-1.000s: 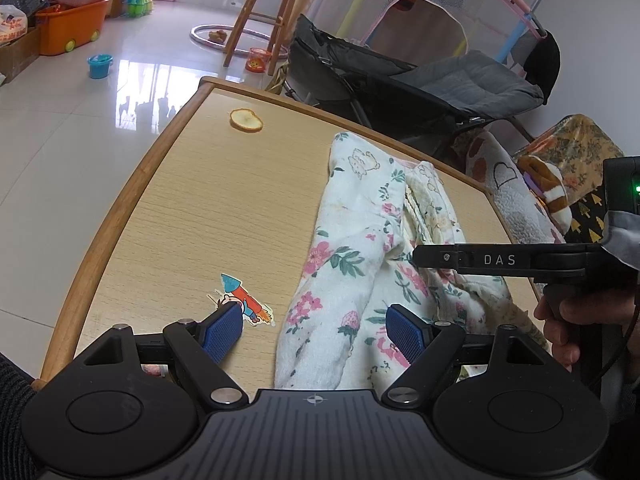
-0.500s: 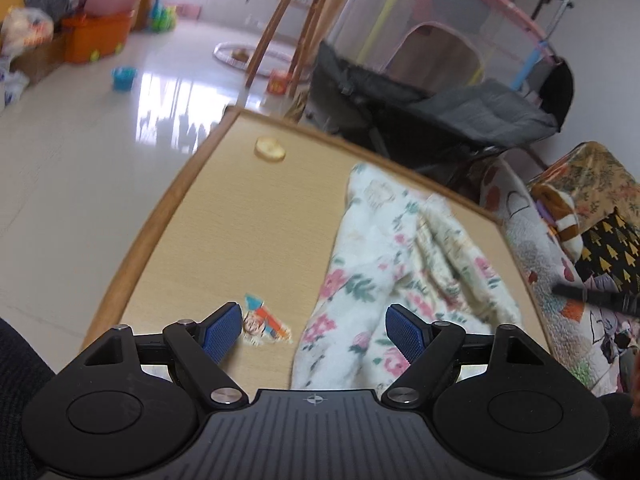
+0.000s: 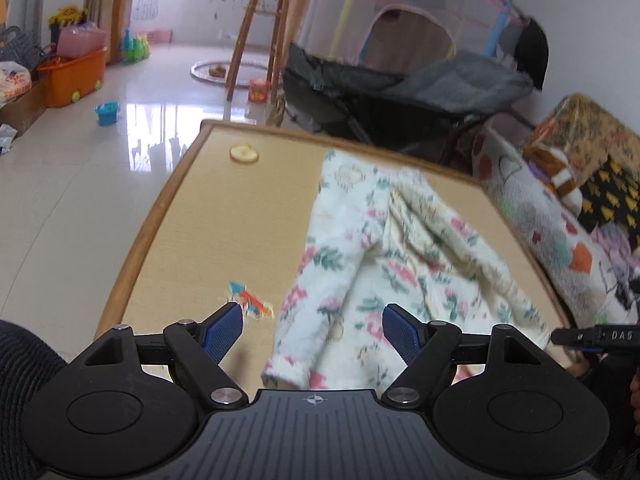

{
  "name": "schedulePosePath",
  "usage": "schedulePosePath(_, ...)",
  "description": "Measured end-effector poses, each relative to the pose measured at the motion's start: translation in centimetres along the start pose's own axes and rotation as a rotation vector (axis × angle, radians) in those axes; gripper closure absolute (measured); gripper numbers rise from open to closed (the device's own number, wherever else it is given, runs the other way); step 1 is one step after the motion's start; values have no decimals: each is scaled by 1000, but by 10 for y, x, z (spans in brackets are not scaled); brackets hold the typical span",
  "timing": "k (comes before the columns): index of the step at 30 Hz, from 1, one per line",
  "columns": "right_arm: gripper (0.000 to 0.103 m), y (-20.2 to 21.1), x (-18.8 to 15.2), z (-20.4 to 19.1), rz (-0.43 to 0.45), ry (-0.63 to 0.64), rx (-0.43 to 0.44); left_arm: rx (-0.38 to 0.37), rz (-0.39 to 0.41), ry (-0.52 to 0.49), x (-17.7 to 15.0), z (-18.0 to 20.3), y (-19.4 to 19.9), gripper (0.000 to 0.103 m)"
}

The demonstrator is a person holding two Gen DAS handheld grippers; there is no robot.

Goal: Fold clothes

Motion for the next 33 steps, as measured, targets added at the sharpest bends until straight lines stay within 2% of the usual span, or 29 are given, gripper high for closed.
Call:
schedulePosePath(2,53,-1,-1,1,-6,-5,-8,-2,-29,-11,-2,0,-2,35)
schedulePosePath(4,53,0,-2,3,-6,-16,-6,3,-40,-31,-4,1,-2,55)
schedulePosePath(6,53,1,-2,4,-1,-25,-1,4,-47,-53,-6,4,-2,64)
schedulePosePath(10,53,0,-3,3,3,-22,4,0,-41,-89,-7,10,0,94)
schedulePosePath(13,52,0,-3,1,3,-12,2,-25,-37,-129,-7,17,2,99)
schedulePosePath(19,51,1,-4,1,5,-12,5,-74,-29,-204,-4,35,8,100)
schedulePosePath(23,51,1,-4,1,7,-12,8,-145,-24,-190,4,46,15,100)
schedulePosePath(26,50,1,-4,1,7,-10,8,-187,-30,-238,1,61,16,100)
schedulePosePath(33,49,1,-5,-1,3,3,5,-182,-143,-312,-15,83,-6,100)
Point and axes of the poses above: each gripper's, at about its wrist camera, not at the fingertips, and y roughly against the way its jaws point, z to its right, x to its top, the point moved 2 cm from there along -y, roughly the way its jaws point, and after that the axes turned 10 degrees about x, right-handed, at the moved point
